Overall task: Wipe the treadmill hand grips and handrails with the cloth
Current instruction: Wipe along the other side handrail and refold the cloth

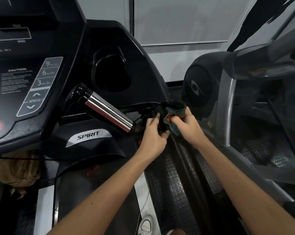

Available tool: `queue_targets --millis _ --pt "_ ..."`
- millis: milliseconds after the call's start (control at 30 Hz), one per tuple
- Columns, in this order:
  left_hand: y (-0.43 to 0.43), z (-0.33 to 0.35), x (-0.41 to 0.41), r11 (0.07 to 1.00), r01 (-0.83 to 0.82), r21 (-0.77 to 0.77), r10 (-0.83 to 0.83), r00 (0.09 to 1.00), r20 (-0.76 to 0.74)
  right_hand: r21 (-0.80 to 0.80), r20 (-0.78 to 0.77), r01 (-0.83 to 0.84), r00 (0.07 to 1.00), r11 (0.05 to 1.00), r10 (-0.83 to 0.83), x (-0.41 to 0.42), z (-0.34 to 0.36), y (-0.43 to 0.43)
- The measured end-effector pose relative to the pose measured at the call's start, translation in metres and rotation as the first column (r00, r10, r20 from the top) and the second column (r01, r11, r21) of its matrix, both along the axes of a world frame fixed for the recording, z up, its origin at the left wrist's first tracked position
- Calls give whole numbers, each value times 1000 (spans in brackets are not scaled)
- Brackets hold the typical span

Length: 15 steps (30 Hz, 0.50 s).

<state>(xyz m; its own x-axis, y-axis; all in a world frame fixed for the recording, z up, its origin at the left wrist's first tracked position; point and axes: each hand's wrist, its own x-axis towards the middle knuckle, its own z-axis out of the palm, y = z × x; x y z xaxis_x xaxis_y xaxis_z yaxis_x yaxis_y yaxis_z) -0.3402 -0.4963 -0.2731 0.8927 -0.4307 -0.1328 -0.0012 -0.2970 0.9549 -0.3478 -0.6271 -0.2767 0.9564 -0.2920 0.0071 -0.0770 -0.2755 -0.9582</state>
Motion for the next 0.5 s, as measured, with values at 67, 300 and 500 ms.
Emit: queue_targets --millis 67,300,500 --pt "0 0 -1 1000 -4 -12 4 1000 -28 158 -92 59 995 986 -45 0 3 -2" --pt "-1 2 -1 1000 -2 12 3 999 -38 430 -336 140 942 892 14 6 13 -6" --pt "-1 1 -1 1000 -8 -5 7 999 -32 287 -265 111 964 952 -32 -1 14 -4"
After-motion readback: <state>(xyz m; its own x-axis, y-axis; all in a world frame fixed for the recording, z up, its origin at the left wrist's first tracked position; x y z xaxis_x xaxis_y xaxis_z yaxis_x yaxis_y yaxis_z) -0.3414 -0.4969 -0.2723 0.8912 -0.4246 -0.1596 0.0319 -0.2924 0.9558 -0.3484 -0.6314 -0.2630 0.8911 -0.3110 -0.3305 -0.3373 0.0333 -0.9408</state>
